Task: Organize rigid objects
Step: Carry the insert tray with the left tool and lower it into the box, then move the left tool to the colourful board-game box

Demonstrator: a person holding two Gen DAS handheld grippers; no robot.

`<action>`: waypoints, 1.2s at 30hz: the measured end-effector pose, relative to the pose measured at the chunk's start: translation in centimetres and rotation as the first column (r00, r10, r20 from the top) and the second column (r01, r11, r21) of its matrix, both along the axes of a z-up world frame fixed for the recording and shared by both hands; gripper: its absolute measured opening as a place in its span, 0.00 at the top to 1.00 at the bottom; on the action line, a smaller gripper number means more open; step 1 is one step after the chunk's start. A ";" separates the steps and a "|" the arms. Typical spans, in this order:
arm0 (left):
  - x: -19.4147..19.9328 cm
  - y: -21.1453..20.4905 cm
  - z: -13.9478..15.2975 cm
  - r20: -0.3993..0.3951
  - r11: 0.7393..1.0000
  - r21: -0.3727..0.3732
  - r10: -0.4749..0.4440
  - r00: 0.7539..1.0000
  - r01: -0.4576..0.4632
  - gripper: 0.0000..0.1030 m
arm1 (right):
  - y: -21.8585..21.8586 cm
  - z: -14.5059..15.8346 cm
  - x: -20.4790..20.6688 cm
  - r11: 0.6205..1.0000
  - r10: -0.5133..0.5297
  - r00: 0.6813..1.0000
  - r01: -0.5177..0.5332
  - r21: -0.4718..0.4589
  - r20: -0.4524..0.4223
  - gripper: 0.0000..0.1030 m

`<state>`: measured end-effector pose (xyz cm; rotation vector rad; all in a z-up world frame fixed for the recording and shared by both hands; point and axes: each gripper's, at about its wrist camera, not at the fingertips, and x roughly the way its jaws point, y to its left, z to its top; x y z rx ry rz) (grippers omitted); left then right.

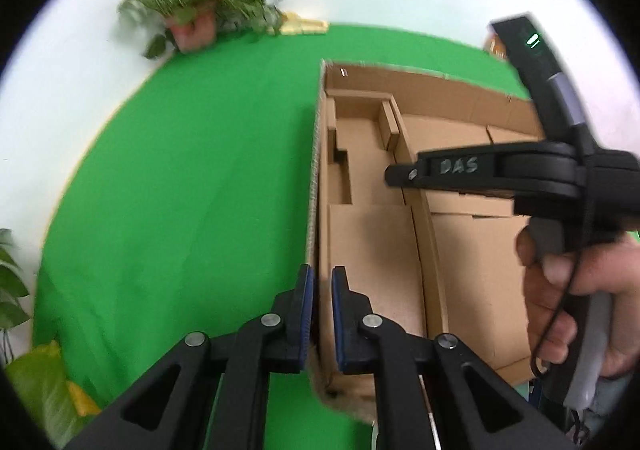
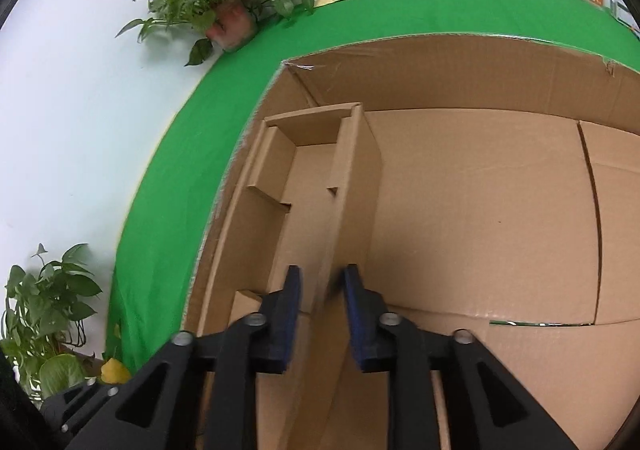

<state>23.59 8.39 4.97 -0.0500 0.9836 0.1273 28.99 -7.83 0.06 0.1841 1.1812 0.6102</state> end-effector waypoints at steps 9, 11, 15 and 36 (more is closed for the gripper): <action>-13.0 -1.5 7.4 0.446 0.999 -0.037 0.013 0.895 0.003 0.00 | -7.7 11.2 -9.5 0.993 -0.055 0.928 0.089 -0.077 0.369 0.03; -15.0 -2.2 8.0 0.456 0.999 -0.034 -0.015 0.890 0.034 0.00 | -10.4 13.6 -13.3 0.986 -0.072 0.881 0.134 -0.101 0.468 0.00; -18.7 -3.6 7.9 0.445 0.998 -0.055 -0.012 0.896 0.041 0.00 | -15.2 15.7 -21.4 0.970 -0.134 0.784 0.228 -0.081 0.606 0.01; -25.8 -9.3 -2.0 0.069 0.968 -0.200 -0.142 0.987 0.153 0.00 | -22.8 4.4 -46.0 0.987 0.140 0.872 -0.088 -0.131 0.468 0.01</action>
